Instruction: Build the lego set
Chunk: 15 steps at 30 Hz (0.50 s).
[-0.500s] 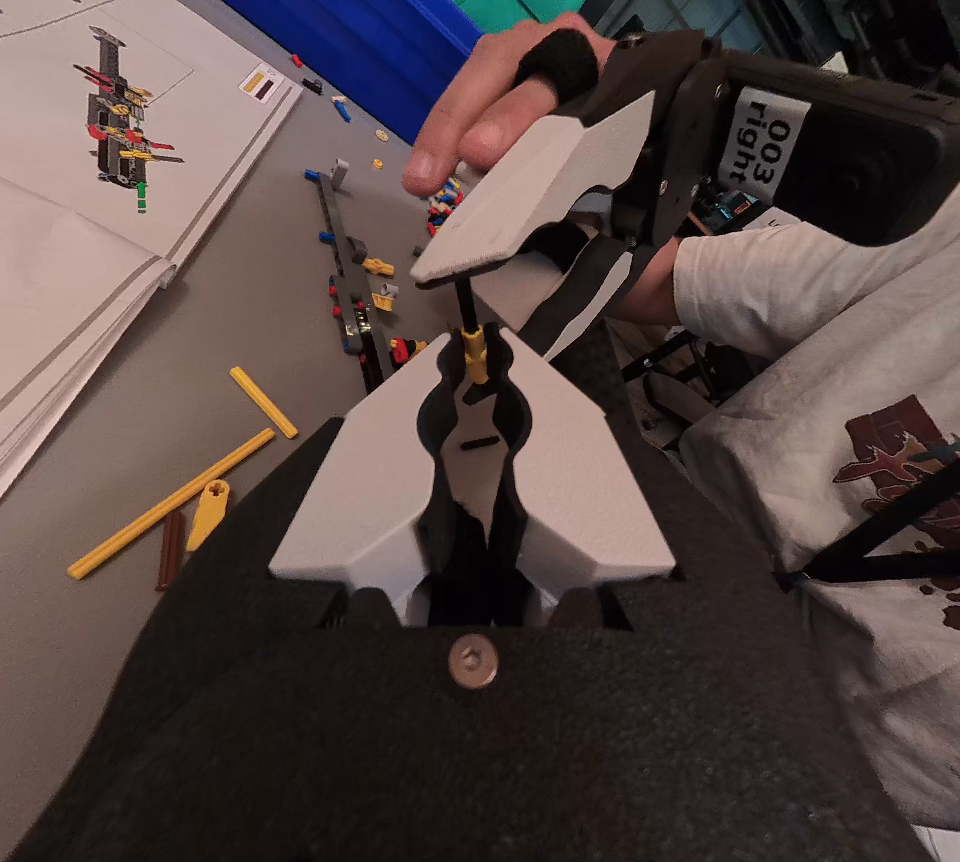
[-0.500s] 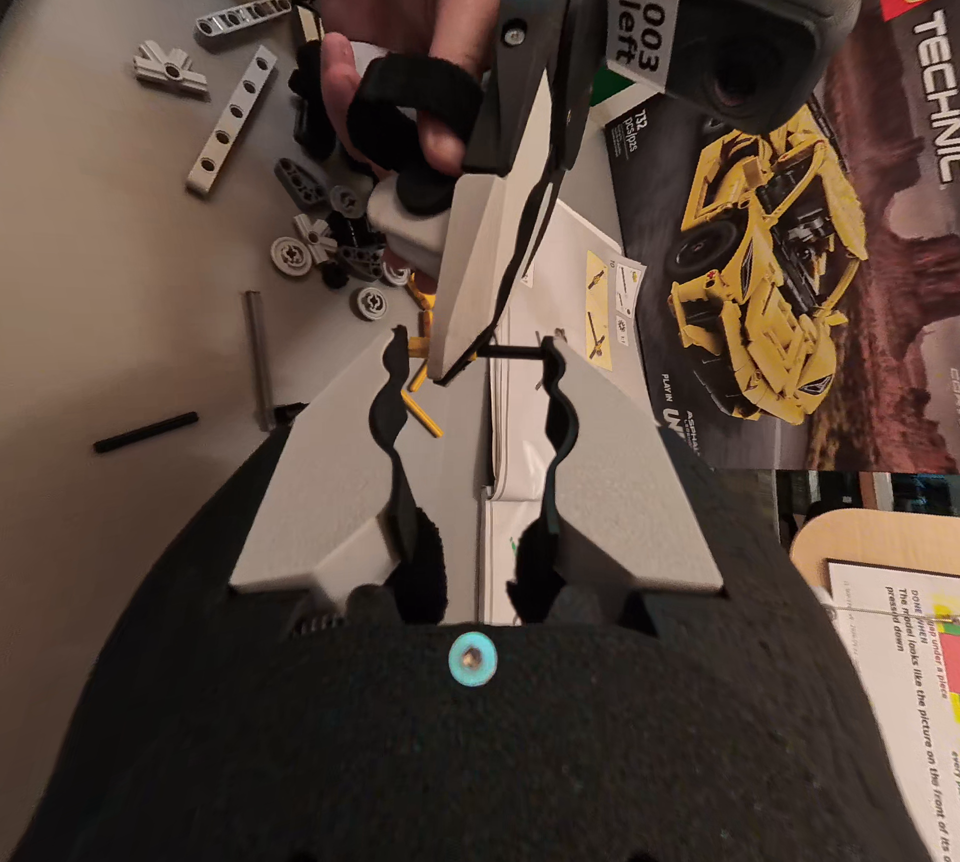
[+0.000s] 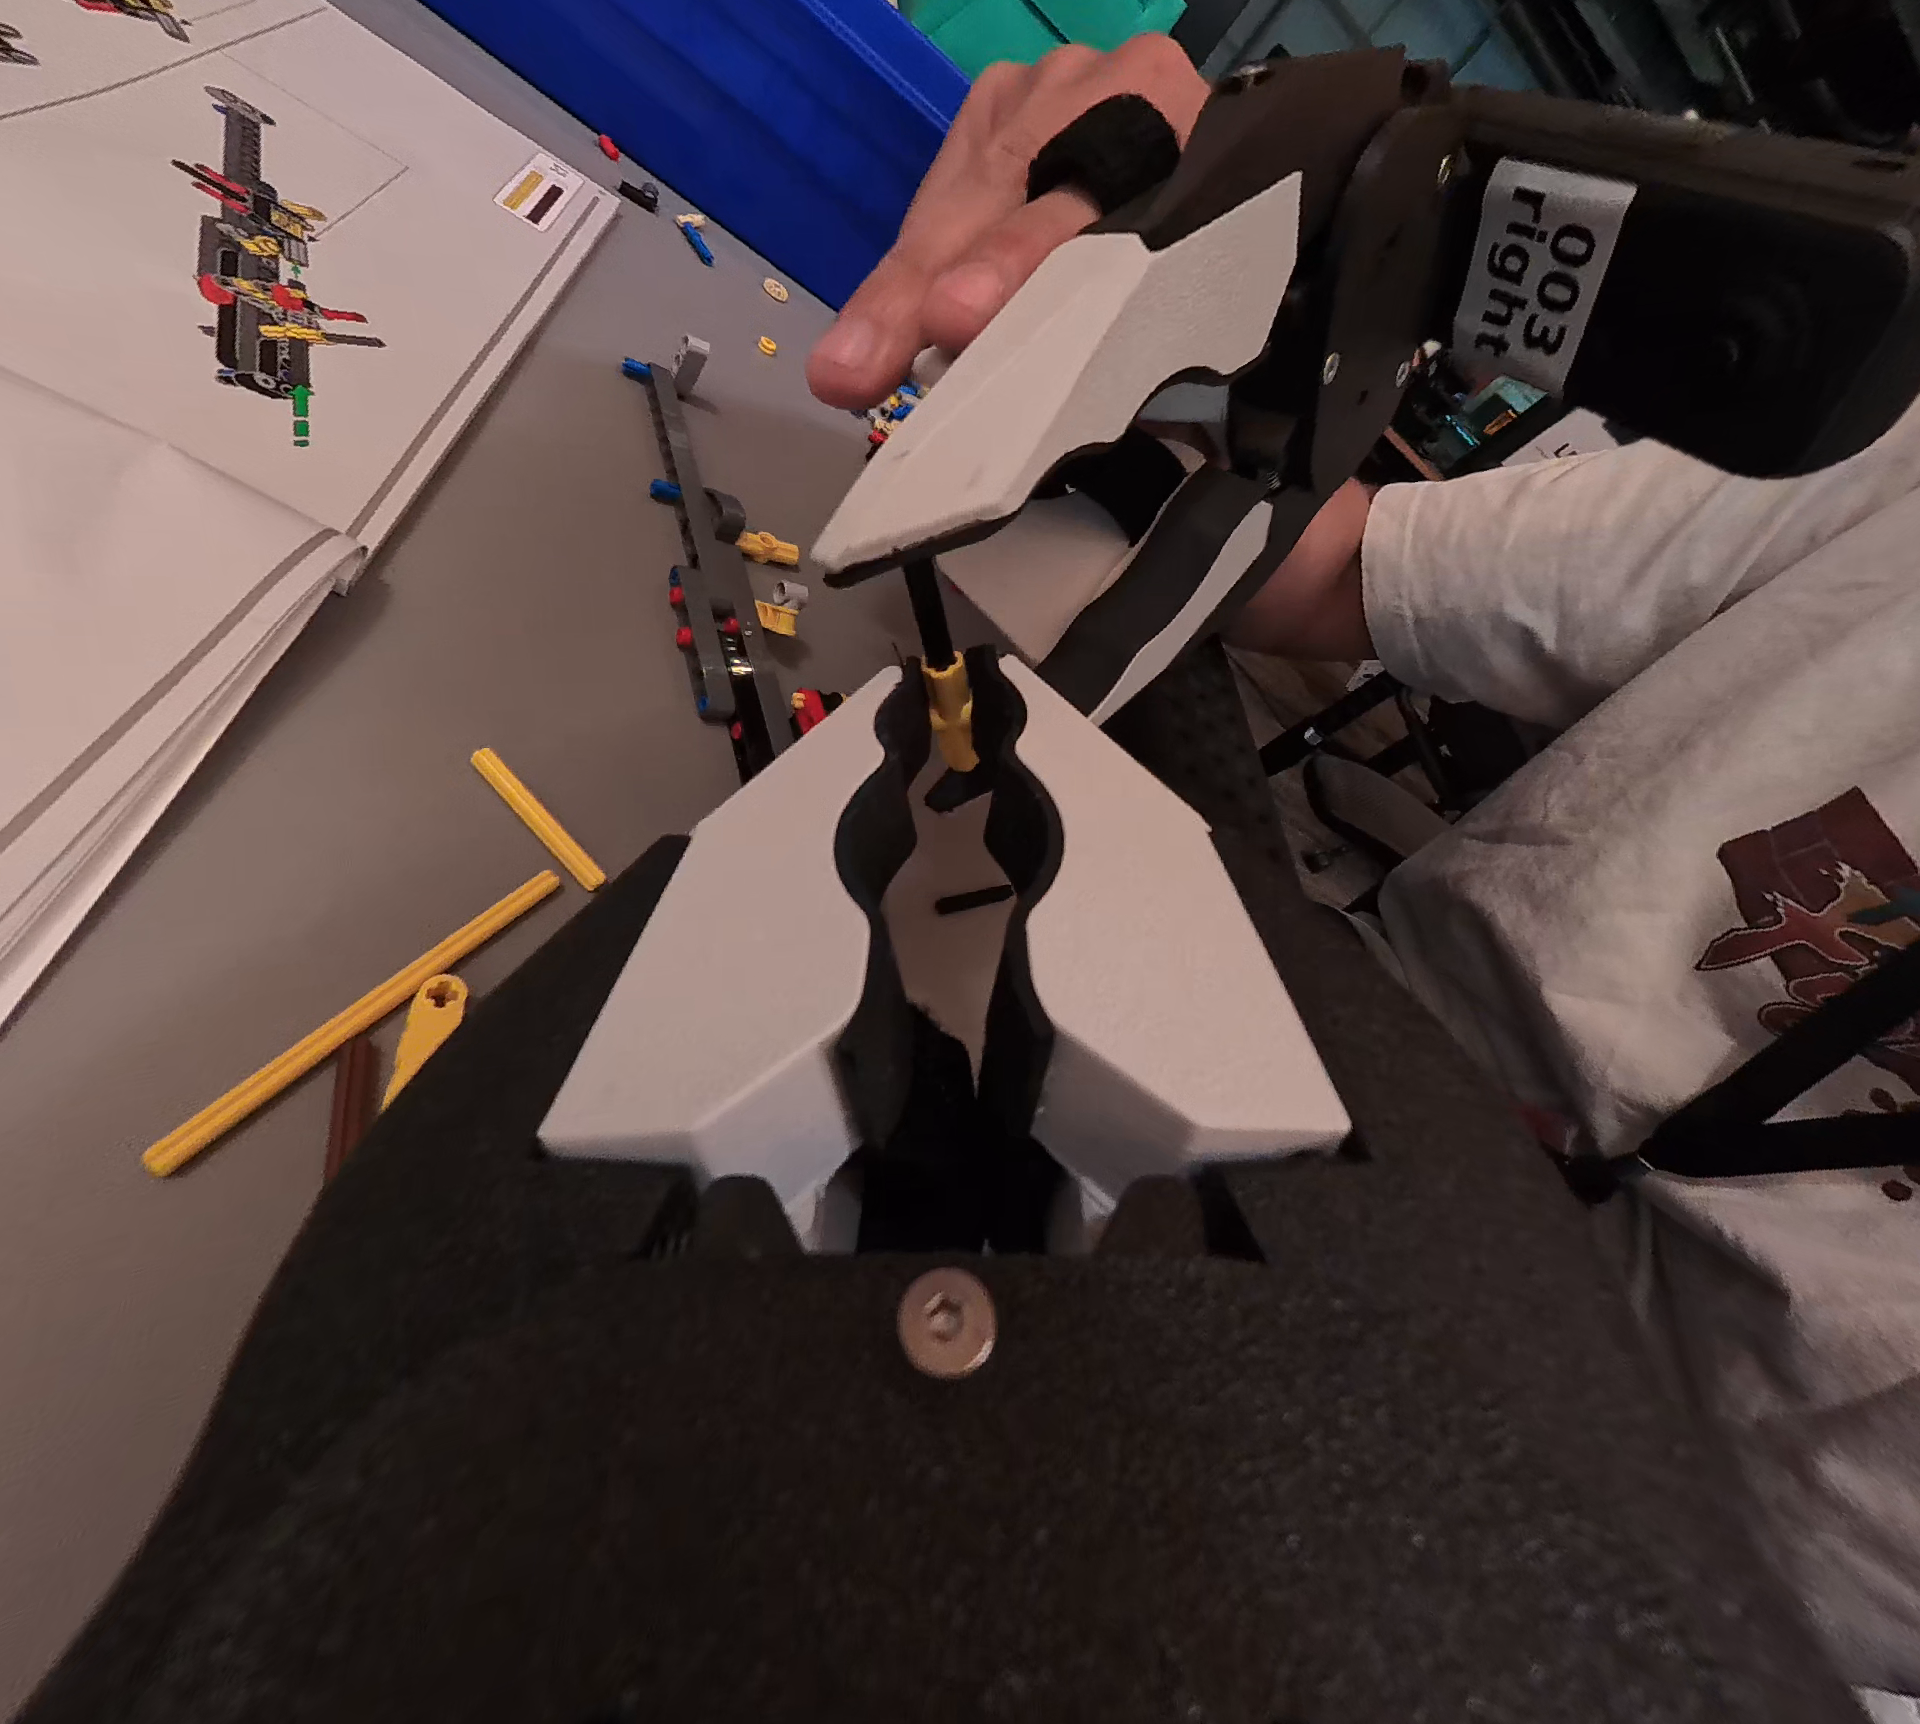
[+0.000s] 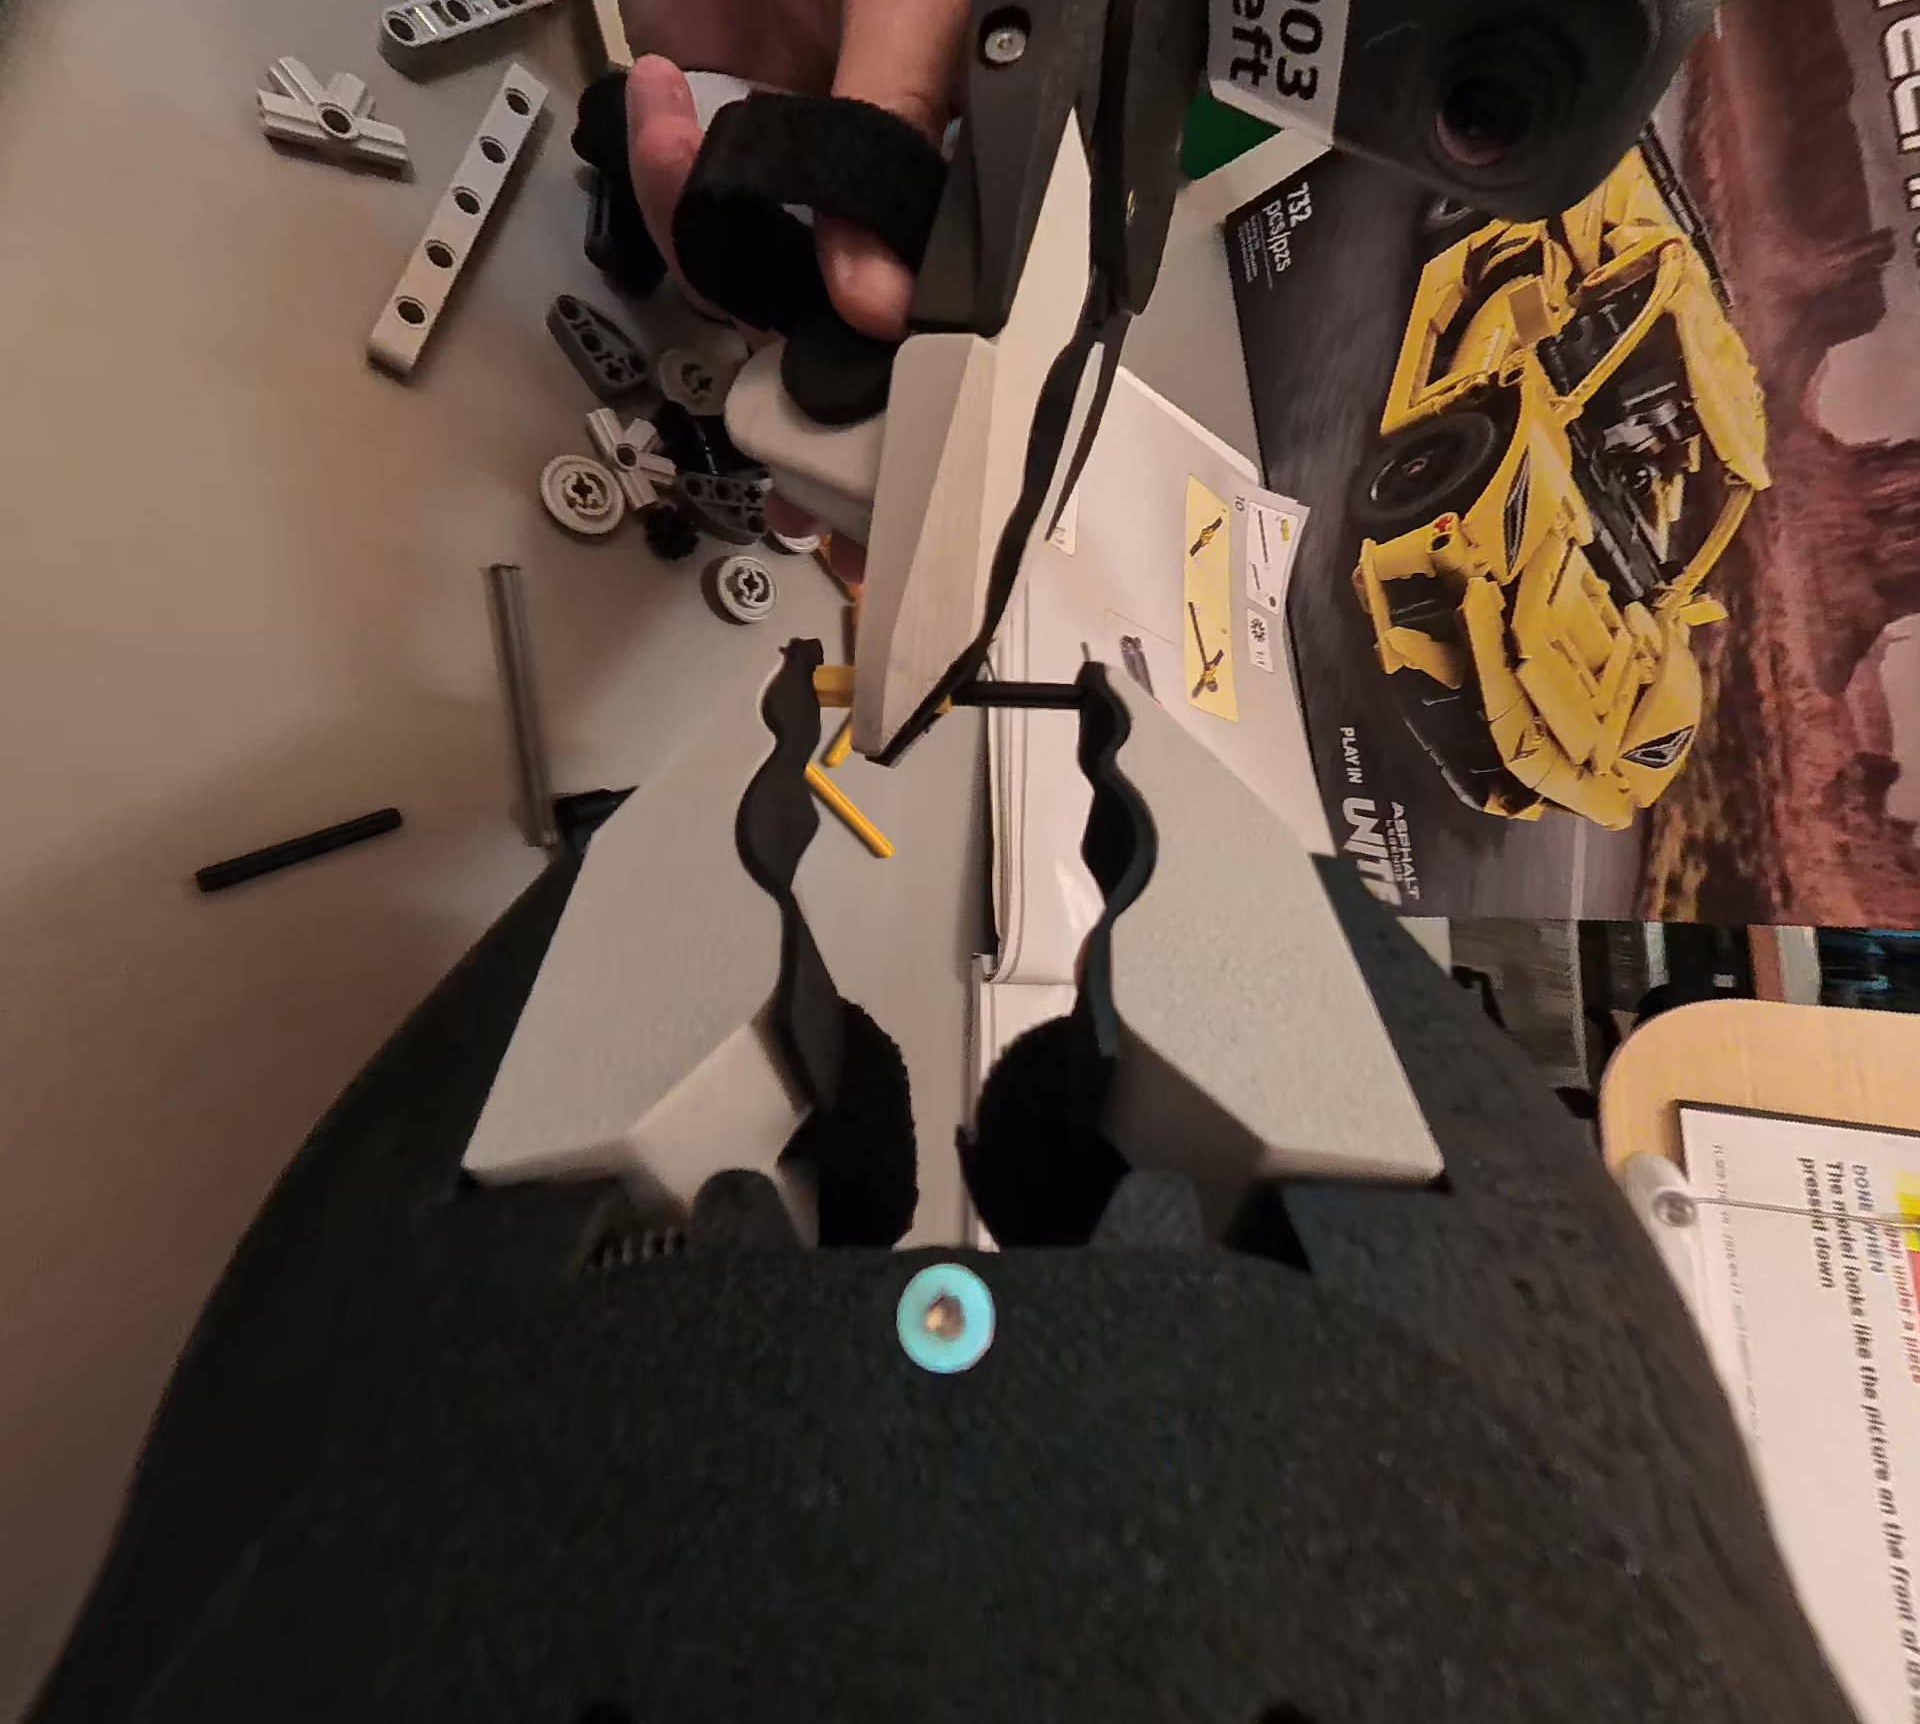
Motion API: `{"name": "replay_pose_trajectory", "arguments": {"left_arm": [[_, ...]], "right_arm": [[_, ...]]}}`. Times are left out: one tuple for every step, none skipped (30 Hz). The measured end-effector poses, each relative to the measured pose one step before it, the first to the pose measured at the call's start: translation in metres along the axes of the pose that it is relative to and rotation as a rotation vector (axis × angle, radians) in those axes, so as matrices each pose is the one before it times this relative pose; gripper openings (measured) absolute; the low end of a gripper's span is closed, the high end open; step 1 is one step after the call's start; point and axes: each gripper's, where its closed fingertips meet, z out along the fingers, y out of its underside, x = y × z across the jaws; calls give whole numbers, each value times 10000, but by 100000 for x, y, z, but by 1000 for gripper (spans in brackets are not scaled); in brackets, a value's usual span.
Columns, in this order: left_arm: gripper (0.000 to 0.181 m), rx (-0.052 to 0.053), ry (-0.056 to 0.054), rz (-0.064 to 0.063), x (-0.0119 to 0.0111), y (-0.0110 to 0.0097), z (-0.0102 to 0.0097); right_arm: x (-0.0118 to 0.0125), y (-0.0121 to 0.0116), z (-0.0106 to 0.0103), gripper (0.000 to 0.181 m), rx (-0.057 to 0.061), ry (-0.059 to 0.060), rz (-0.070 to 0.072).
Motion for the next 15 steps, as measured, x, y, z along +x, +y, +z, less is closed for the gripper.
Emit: {"name": "replay_pose_trajectory", "arguments": {"left_arm": [[6,-59,9,5,16,102,3],[6,-18,-46,16,-57,49,1],[6,20,-19,-17,-51,-45,-31],[6,6,7,-7,-31,-10,-24],[6,47,-7,-16,-63,-48,-32],[6,162,-11,-106,-159,-229,-80],[6,265,52,-196,-120,-435,-146],[6,370,121,-223,-7,-623,-173],[6,447,43,-227,-67,-729,-150],[6,535,-54,-198,-221,-806,-149],[6,489,76,-221,-23,-737,-156],[6,407,158,-173,202,-633,-104],[6,336,104,-80,209,-518,-35],[6,300,86,-48,231,-445,45],[5,139,221,-83,430,-187,126]], "right_arm": [[-100,38,46,50,-52,-79,71],[55,34,40,50,-11,68,-60],[69,-24,17,50,52,88,-45],[-6,-2,38,50,76,-22,106],[146,39,73,51,94,39,223],[351,21,75,51,106,140,426],[490,-89,-6,51,118,204,522],[632,-220,-139,52,206,328,385],[616,-345,-275,53,315,361,367],[623,-274,-271,55,266,339,464],[367,-222,-235,58,271,203,503],[392,-101,-159,54,237,266,545],[356,18,-12,52,161,306,495],[-137,-145,19,52,250,79,185],[102,-111,80,50,122,304,-128]]}}
